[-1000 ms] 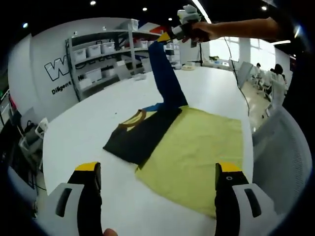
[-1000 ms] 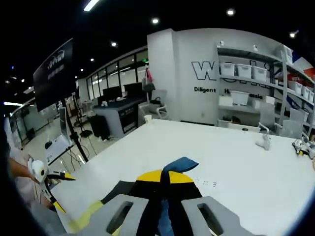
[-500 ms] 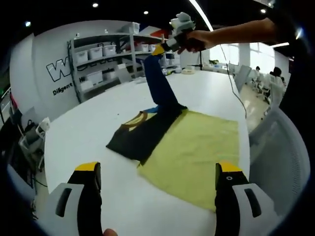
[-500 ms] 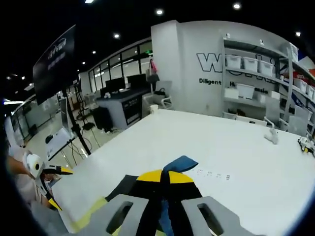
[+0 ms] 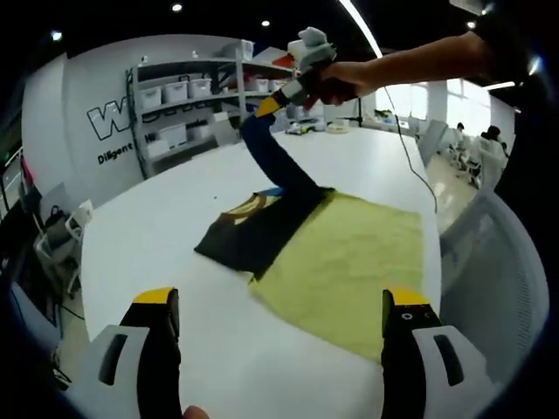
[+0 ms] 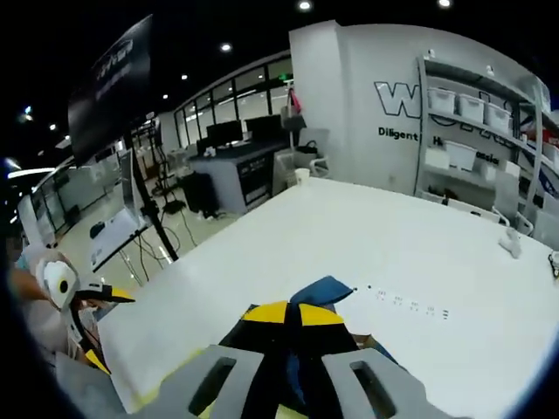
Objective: Fold the garment on the visible template until the final outline fits inside the template.
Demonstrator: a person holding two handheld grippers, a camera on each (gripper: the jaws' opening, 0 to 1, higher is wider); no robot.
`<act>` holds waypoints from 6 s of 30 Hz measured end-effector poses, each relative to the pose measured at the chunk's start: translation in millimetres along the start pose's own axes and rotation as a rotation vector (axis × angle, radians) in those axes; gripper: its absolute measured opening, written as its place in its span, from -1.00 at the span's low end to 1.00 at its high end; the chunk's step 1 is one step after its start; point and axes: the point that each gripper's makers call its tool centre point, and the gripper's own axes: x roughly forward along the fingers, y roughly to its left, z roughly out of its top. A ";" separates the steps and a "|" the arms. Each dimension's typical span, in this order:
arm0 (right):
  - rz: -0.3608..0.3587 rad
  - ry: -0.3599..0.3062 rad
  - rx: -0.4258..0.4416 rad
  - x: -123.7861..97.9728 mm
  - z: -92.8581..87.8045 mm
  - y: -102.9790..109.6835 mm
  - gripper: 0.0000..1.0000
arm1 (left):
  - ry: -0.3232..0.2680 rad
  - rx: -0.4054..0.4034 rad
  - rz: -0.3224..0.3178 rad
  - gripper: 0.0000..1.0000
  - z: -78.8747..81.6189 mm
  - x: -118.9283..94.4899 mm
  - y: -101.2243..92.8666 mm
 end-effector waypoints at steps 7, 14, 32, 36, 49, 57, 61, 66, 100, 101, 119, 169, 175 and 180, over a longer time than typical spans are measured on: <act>0.042 0.026 -0.018 21.6 -7.1 24.1 -1.00 | -0.010 -0.008 0.002 0.85 -1.9 -2.0 2.1; 0.062 0.076 -0.056 44.4 -31.6 43.5 -1.00 | -0.014 -0.023 0.009 0.85 -8.1 -3.9 4.3; 0.074 0.214 -0.158 96.6 -102.3 69.2 -1.00 | 0.013 -0.039 -0.012 0.85 -24.1 -6.4 2.5; 0.079 0.232 -0.198 107.2 -114.2 71.5 -1.00 | 0.012 -0.044 -0.013 0.85 -24.5 -6.8 4.1; 0.110 0.289 -0.248 122.8 -141.7 86.0 -1.00 | 0.010 -0.056 -0.013 0.84 -25.4 -4.6 5.6; 0.148 0.271 -0.310 118.2 -141.0 94.6 -0.80 | 0.010 -0.063 -0.010 0.84 -27.9 -5.3 3.9; 0.139 0.249 -0.319 104.7 -132.2 83.9 -0.74 | 0.010 -0.065 -0.009 0.84 -27.1 -5.0 3.4; 0.153 0.202 -0.294 83.4 -122.8 68.9 -0.48 | 0.000 -0.062 -0.007 0.84 -23.4 -1.9 2.1; 0.091 0.033 -0.289 -31.4 -107.1 -7.6 0.67 | 0.018 -0.070 -0.023 0.85 -12.7 14.0 -18.3; 0.094 0.035 -0.296 -35.1 -108.6 -7.7 0.68 | 0.018 -0.070 -0.024 0.85 -12.2 14.3 -19.1; 0.119 -0.008 -0.333 -88.6 -129.8 -13.6 0.88 | 0.010 -0.051 -0.055 0.85 0.1 28.1 -38.2; 0.172 0.116 -0.378 -166.2 -263.5 5.5 0.76 | 0.120 0.012 -0.158 0.79 -47.1 42.8 -98.7; 0.187 0.134 -0.370 -167.1 -277.7 13.7 0.75 | 0.138 0.034 -0.181 0.79 -54.2 45.6 -108.3; 0.198 0.145 -0.367 -168.1 -289.0 20.2 0.70 | 0.143 0.041 -0.185 0.79 -58.1 45.9 -113.1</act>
